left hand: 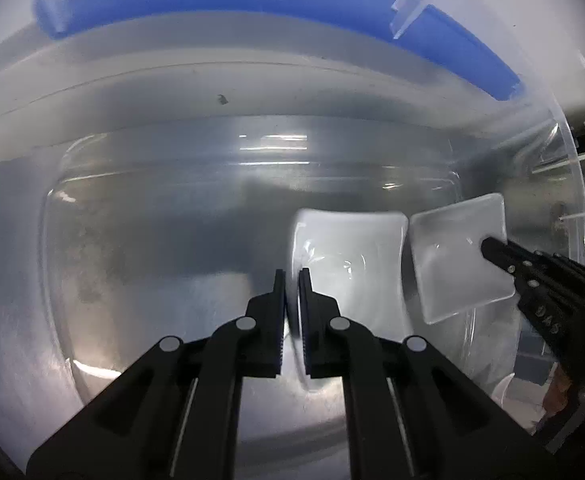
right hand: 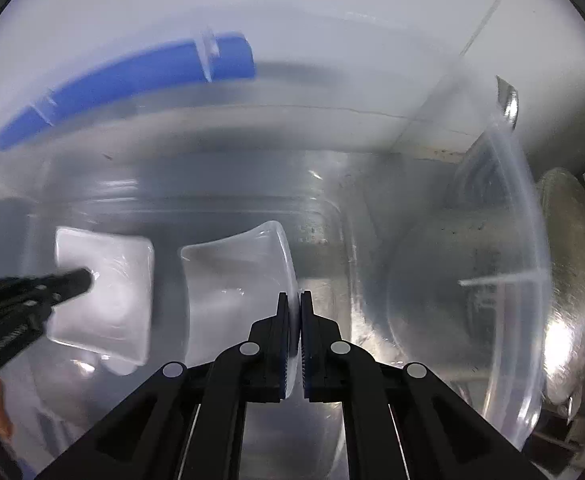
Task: Organize utensils
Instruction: 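Carry both white dishes into the clear box and open both tools, then move both open tools back to the remaining white dishes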
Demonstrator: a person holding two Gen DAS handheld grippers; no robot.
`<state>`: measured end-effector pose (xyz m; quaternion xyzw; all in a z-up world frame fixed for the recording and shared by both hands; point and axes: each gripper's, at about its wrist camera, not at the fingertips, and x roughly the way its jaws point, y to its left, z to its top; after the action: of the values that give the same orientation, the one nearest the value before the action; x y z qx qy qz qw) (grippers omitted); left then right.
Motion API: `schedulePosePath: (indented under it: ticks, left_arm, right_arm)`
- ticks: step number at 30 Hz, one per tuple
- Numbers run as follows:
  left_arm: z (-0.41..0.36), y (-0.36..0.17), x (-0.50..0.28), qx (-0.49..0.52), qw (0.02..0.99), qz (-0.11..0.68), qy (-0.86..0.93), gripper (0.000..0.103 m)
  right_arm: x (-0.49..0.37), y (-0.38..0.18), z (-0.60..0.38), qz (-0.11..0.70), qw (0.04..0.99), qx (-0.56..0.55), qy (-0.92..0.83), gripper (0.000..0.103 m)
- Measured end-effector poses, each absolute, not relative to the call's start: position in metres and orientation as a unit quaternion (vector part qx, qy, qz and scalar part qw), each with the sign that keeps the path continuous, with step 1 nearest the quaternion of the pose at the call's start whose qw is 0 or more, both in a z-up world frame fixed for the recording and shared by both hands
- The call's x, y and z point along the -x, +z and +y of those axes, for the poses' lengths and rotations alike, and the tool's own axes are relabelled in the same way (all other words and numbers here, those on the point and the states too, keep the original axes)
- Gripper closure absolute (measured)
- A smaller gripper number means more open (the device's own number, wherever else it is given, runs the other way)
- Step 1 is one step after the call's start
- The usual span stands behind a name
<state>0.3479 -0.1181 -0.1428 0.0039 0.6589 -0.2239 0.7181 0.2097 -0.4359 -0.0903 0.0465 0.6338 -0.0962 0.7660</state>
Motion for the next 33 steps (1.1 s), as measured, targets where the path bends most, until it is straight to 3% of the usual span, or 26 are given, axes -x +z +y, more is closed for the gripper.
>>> schedulePosePath:
  ticks: [6,10,12,14,16,20,23,26,30,33]
  left_arm:
    - [-0.124,-0.141,-0.333,-0.056,0.732,0.650,-0.197,0.094]
    - [-0.129,-0.104,-0.327,-0.079,0.771,0.599,-0.201,0.093]
    - [-0.127,-0.063,-0.309,-0.089,0.804,0.548,-0.212,0.088]
    - [-0.124,-0.019,-0.277,-0.099,0.837,0.489,-0.225,0.063]
    - [-0.115,0.029,-0.231,-0.098,0.871,0.414,-0.247,0.045]
    - [-0.103,0.080,-0.125,-0.081,0.889,0.323,-0.315,0.044]
    - [-0.111,0.062,-0.060,-0.072,0.872,0.324,-0.360,0.044]
    - [-0.132,0.008,-0.018,-0.087,0.827,0.388,-0.397,0.044]
    - [-0.151,-0.072,-0.022,-0.080,0.786,0.493,-0.364,0.045]
    - [-0.143,-0.104,-0.052,0.000,0.763,0.542,-0.353,0.046]
  right_arm:
    - [-0.214,-0.087,-0.425,0.634,0.767,-0.032,-0.095,0.094]
    - [-0.192,-0.034,-0.426,0.572,0.815,-0.040,-0.084,0.094]
    - [-0.160,0.009,-0.430,0.527,0.846,-0.053,-0.056,0.089]
    - [-0.121,0.046,-0.437,0.485,0.871,-0.065,-0.028,0.076]
    - [-0.063,0.082,-0.448,0.438,0.897,-0.057,-0.009,0.072]
    - [0.030,0.086,-0.480,0.419,0.905,-0.075,0.004,0.072]
    - [0.083,0.044,-0.503,0.456,0.883,-0.108,-0.010,0.072]
    - [0.103,-0.016,-0.522,0.511,0.845,-0.153,-0.035,0.072]
    - [0.116,-0.058,-0.525,0.538,0.820,-0.188,-0.047,0.072]
    - [0.109,-0.069,-0.524,0.536,0.820,-0.196,-0.043,0.072]
